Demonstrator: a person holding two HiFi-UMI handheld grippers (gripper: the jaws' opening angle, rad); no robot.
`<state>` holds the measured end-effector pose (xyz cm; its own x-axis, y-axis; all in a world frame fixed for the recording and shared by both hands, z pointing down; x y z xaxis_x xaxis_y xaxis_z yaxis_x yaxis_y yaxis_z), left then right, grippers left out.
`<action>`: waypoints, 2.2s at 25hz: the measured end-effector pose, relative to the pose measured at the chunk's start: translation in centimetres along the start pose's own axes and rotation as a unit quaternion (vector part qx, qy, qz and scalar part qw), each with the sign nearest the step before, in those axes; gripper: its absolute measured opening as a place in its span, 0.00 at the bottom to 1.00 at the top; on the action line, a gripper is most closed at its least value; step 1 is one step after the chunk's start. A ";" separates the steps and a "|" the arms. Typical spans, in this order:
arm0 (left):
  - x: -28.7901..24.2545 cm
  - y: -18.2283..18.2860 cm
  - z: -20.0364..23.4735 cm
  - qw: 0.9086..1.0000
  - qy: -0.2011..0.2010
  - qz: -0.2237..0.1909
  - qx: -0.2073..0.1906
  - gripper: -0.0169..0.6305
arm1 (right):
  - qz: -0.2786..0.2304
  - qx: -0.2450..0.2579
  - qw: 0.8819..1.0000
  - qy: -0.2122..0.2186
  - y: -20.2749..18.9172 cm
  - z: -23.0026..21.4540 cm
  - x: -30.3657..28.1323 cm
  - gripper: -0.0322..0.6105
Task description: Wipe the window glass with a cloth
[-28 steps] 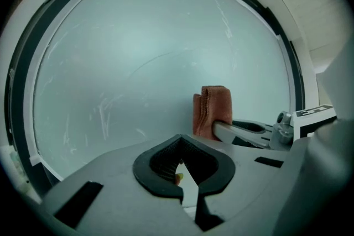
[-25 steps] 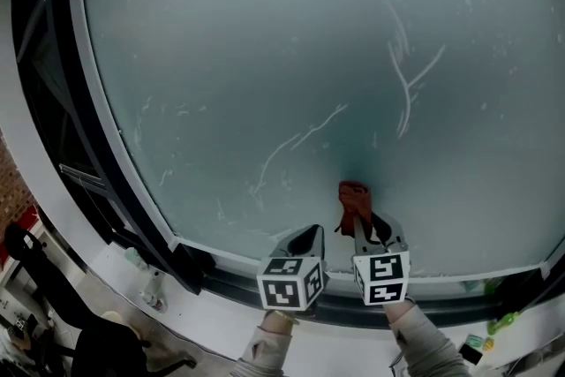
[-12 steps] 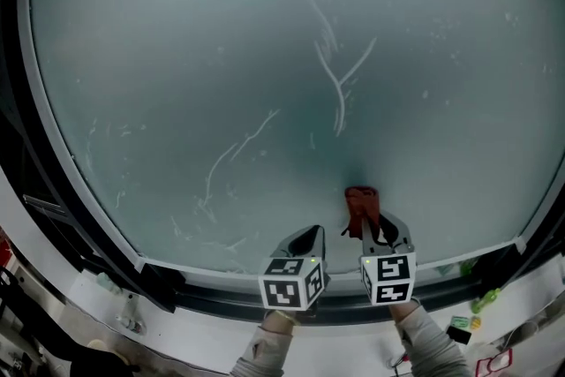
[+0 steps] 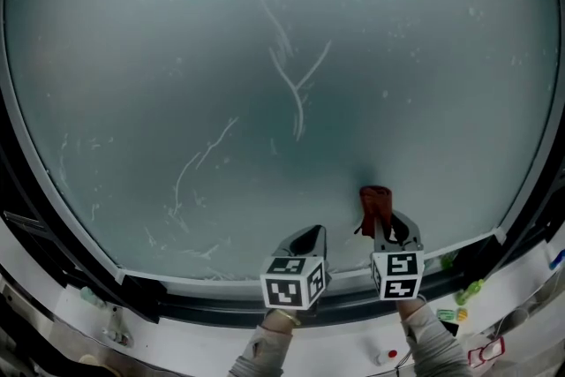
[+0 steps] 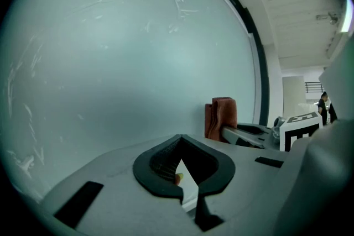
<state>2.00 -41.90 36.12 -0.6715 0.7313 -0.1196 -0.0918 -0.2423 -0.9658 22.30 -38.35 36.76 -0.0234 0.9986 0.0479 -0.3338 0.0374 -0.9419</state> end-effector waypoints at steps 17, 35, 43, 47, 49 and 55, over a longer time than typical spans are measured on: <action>2.5 -0.6 -2.4 1.000 0.007 -0.001 -0.011 0.03 | -0.020 -0.025 0.999 0.034 1.4 0.5 4.1 0.13; 13.9 -4.5 -1.8 0.997 0.078 -0.009 -0.020 0.03 | -0.042 -0.090 0.984 0.145 3.3 8.0 11.8 0.13; 15.9 -5.3 -2.0 0.996 0.087 -0.013 -0.021 0.03 | -0.037 -0.099 0.980 0.169 2.5 9.2 13.7 0.13; 16.2 -5.1 -2.0 0.996 0.086 -0.017 -0.020 0.03 | -0.032 -0.104 0.980 0.168 2.6 9.4 14.2 0.13; 16.3 -4.9 -2.0 0.996 0.084 -0.019 -0.021 0.03 | -0.034 -0.104 0.980 0.166 2.7 9.5 14.4 0.12; 16.5 -4.3 -2.2 0.997 0.074 -0.028 -0.022 0.03 | -0.040 -0.093 0.981 0.166 3.2 9.6 14.6 0.13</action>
<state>-7.01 -27.38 37.81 -0.5497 0.8300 -0.0941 -0.0924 -0.1724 -0.9807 11.80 -24.06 37.65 0.3145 0.9483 0.0432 -0.1431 0.0924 -0.9854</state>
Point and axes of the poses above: the fingertips, and each gripper's own axes: x backward along the fingers, z to its left, y out of its top, the point moved 10 cm from there along x, backward along the fingers, and after that the axes turned 5 degrees about x, right-handed, at the moved point
